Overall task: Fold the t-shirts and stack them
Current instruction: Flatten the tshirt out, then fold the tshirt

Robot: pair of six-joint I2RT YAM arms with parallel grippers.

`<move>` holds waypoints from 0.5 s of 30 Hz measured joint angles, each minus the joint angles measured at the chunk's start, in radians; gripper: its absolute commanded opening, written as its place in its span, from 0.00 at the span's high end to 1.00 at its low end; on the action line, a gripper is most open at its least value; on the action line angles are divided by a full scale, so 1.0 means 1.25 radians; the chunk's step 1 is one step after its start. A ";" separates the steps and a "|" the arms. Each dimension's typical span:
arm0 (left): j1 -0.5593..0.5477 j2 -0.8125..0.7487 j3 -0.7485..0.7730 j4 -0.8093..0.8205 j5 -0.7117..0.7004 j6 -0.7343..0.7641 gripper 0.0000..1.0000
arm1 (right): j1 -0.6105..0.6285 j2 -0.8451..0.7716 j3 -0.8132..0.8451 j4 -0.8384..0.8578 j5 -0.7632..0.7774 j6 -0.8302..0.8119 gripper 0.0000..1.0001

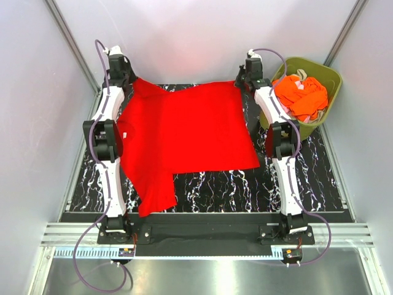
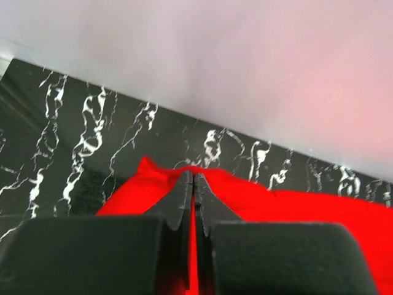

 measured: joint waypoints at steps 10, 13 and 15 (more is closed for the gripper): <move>0.007 -0.101 -0.127 -0.069 -0.060 -0.051 1.00 | -0.022 0.001 0.012 0.023 -0.019 -0.024 1.00; 0.019 -0.168 -0.181 -0.103 -0.063 -0.076 1.00 | -0.022 -0.007 -0.035 0.025 -0.020 -0.020 1.00; 0.027 -0.212 -0.207 -0.124 -0.062 -0.086 1.00 | -0.022 -0.013 -0.066 0.020 -0.027 -0.015 1.00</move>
